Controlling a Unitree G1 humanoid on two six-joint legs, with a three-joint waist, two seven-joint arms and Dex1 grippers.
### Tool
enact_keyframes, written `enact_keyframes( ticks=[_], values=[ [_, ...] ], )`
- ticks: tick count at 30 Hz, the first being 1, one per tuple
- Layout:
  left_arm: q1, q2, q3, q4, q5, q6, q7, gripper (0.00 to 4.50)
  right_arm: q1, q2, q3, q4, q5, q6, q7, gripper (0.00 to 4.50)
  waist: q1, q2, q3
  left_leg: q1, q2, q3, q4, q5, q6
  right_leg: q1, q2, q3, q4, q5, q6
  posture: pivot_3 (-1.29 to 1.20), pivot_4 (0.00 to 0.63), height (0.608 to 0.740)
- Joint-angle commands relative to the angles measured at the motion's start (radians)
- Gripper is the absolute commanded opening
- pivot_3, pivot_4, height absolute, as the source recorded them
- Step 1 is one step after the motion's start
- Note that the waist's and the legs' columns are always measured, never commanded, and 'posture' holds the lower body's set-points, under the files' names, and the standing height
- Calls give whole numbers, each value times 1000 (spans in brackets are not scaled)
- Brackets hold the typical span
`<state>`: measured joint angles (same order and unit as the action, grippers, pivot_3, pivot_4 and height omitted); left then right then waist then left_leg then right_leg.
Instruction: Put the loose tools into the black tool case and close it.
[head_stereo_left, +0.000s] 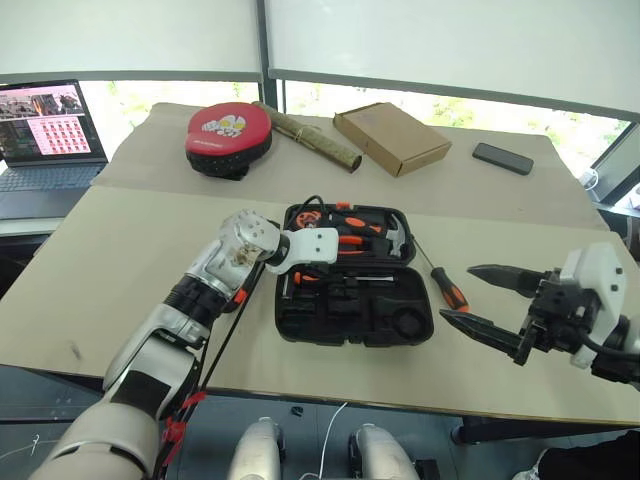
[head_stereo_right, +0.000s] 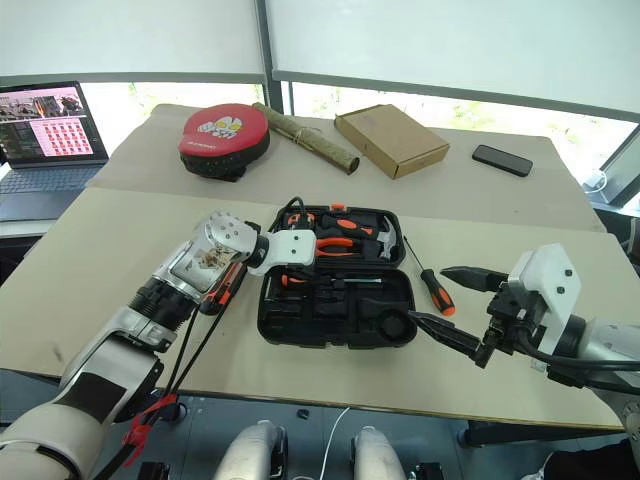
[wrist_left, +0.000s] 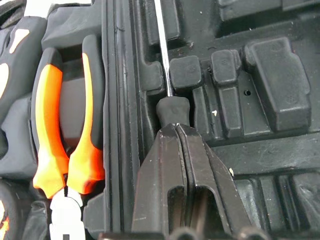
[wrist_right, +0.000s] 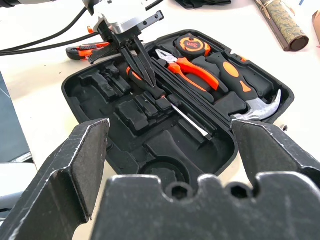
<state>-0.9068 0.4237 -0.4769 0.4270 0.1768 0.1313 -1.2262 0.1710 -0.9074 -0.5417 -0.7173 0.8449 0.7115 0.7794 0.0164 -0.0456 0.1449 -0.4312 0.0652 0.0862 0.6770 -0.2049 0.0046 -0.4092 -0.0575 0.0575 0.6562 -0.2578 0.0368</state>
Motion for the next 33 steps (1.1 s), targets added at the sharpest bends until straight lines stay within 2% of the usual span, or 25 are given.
enact_keyframes(
  ticks=[1,2,5,8,9,10,11,15,17,21,25,30,33],
  values=[
    [16,11,31,-8,-31,55,-25,72,28,8,-37,-11,-27,-11,-20,4500,-1,0,0,2,0,0,0,0,0,2,0,0,-1,0,0,0,150,740],
    [16,20,62,-28,-67,79,-45,72,45,10,-50,-7,-42,-14,-23,4500,-3,0,0,3,0,0,0,0,0,3,0,-1,-1,0,0,0,150,740],
    [12,52,194,-122,-232,240,-114,791,128,39,-130,13,-68,-4,-33,4500,-7,1,1,1,1,0,-1,0,0,2,0,-1,-1,-1,0,0,150,740],
    [41,134,348,-274,-466,402,-232,1909,280,101,-275,51,-85,4,-9,4500,-9,2,1,-5,1,-1,-1,0,0,-5,0,-1,1,-1,-1,0,150,740],
    [50,155,373,-304,-505,439,-242,2390,321,117,-310,59,-91,-2,5,4500,-9,2,1,-5,1,-1,-1,0,0,-6,0,-1,1,-1,-1,0,150,740],
    [61,180,399,-338,-542,474,-252,2570,375,139,-357,73,-100,-10,25,4500,-9,3,1,-7,1,-1,-1,0,0,-8,0,-1,2,-1,-1,0,150,740],
    [69,199,416,-364,-571,502,-256,3040,412,153,-391,84,-105,-16,39,4500,-8,4,0,-8,1,-1,-1,0,0,-9,0,-1,2,-1,-1,0,150,740],
    [116,241,490,-462,-653,542,-216,4444,538,207,-488,133,-121,-36,83,4500,-5,7,-1,-7,1,-1,0,0,0,-8,0,-1,2,-2,0,0,150,740],
    [138,258,510,-503,-684,554,-207,4484,543,208,-484,147,-129,-39,81,4500,-6,7,-1,-6,1,-1,0,0,0,-7,0,-1,1,-3,1,0,150,740],
    [183,320,490,-570,-745,600,-248,4484,431,167,-366,142,-135,-22,22,4500,-28,7,-1,-4,2,-1,0,0,0,-7,0,0,1,-3,0,0,150,740],
    [202,332,469,-602,-757,588,-236,4484,214,133,-149,197,-201,-19,-70,4500,-35,7,-1,0,1,0,-2,0,0,-4,1,2,2,-3,-1,0,150,740],
    [239,337,440,-637,-729,557,-189,4484,-92,172,148,343,-309,-8,-176,4500,-29,8,0,2,1,0,-3,0,0,-2,1,2,1,-3,-2,0,150,740],
    [257,336,447,-667,-746,557,-160,4484,-217,215,268,439,-385,-16,-241,4500,-23,8,0,0,1,0,-3,0,0,-2,1,1,0,-3,-2,0,150,740]
  ],
)
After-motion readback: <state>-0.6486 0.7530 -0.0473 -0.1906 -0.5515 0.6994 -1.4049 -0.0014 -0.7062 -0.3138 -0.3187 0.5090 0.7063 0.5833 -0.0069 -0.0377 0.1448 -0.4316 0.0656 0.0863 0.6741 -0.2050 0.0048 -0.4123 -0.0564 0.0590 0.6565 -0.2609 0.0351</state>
